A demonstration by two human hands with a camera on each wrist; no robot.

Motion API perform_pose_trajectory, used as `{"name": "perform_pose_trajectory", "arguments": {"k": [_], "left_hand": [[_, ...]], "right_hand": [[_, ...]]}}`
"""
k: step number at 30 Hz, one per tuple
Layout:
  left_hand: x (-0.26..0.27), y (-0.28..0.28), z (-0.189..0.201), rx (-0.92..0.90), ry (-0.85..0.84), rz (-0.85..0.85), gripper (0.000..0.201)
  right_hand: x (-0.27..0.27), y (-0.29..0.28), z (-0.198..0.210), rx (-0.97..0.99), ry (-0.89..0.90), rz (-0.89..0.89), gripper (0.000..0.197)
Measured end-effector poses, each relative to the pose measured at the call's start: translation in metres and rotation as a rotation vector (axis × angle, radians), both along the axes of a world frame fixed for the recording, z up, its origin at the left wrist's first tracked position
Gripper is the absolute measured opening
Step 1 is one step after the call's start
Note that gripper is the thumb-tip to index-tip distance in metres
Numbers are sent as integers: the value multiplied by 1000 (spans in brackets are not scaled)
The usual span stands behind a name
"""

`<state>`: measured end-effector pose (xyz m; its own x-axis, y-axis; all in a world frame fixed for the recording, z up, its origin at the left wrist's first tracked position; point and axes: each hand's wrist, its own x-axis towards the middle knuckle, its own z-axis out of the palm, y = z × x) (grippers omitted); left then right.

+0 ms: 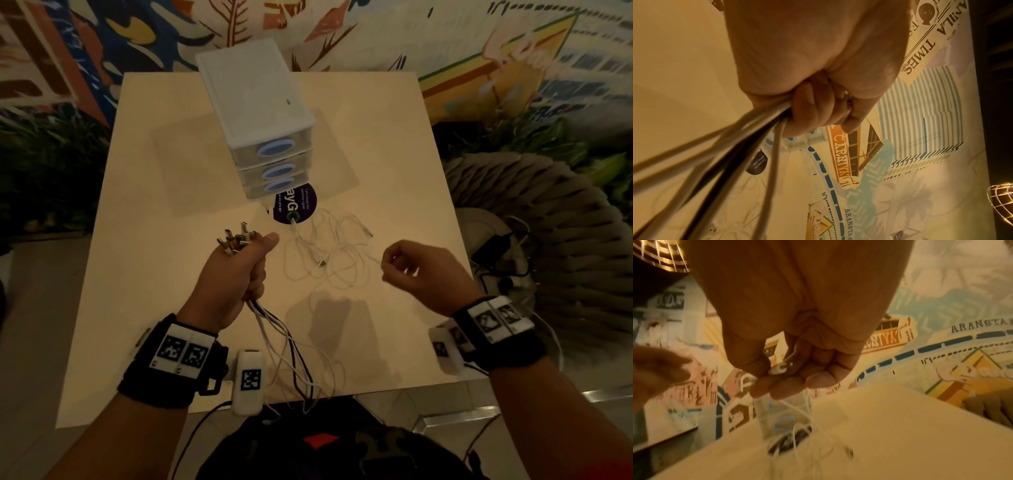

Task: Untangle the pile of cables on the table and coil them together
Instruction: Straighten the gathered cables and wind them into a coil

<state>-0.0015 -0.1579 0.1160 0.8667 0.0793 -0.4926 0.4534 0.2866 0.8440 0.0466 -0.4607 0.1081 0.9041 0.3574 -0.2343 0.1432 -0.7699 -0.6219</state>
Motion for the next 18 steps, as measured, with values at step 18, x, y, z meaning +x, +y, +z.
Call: {"name": "perform_pose_trajectory", "arguments": {"k": [18], "left_hand": [[25,-49,-82,385,-35,-89,21]], "right_hand": [[17,3,72,312,-82,83,1]]}}
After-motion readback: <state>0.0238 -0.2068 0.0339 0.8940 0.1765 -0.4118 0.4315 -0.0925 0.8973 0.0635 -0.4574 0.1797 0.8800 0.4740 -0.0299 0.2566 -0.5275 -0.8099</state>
